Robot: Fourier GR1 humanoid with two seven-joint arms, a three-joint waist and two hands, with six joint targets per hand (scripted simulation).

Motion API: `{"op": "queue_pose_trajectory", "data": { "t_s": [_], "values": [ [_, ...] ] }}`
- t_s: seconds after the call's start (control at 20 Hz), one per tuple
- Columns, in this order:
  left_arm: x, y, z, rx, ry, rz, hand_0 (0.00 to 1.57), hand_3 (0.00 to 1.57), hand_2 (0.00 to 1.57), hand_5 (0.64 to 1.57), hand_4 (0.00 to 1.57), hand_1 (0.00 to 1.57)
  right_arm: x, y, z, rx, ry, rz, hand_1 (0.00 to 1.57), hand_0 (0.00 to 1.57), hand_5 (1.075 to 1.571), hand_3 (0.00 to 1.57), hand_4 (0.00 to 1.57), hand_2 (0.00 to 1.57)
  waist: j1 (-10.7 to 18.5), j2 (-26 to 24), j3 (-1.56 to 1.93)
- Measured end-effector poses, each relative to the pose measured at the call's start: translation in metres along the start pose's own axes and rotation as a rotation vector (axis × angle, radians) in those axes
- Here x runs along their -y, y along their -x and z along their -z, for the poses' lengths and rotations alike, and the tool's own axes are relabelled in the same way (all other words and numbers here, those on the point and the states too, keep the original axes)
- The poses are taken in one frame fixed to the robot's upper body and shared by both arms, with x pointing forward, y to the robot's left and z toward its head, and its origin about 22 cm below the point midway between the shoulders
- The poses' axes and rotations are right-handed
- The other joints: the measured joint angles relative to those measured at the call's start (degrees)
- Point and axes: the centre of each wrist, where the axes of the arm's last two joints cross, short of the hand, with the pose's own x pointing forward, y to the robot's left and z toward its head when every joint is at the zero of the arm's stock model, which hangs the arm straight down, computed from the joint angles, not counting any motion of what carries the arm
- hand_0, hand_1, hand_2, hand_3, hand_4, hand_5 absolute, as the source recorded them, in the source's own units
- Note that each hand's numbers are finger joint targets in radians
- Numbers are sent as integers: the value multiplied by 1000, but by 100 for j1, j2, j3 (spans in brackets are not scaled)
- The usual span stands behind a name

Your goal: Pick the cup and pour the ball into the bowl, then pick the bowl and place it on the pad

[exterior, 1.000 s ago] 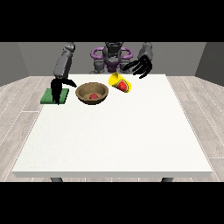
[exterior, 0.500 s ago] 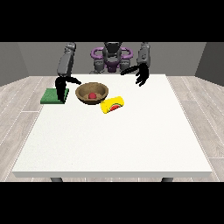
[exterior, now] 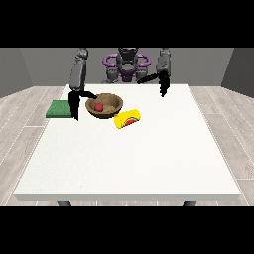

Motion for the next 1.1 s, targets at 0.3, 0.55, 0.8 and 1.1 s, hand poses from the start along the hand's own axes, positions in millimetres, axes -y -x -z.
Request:
{"op": "queue_pose_trajectory", "data": {
  "t_s": [0.3,0.55,0.8,1.1],
  "values": [
    [-2,-29,10,66,39,-1,0,0,0,1558,0,0,14,8,-12,71,36,23,0,0,1528,0,192,0,283,132,-167],
    [2,-34,7,77,61,-9,0,0,0,1562,0,0,0,14,-8,75,72,71,0,0,1532,0,233,0,430,152,-122],
    [-13,-15,-1,5,62,-19,0,0,0,1563,0,0,-26,22,-3,-12,59,92,0,0,1551,0,374,0,354,-179,-51],
    [-25,-2,-8,-5,37,-12,0,0,0,1566,0,0,-52,27,3,-60,57,101,635,635,1571,0,558,300,287,-198,-24]
  ]
}}
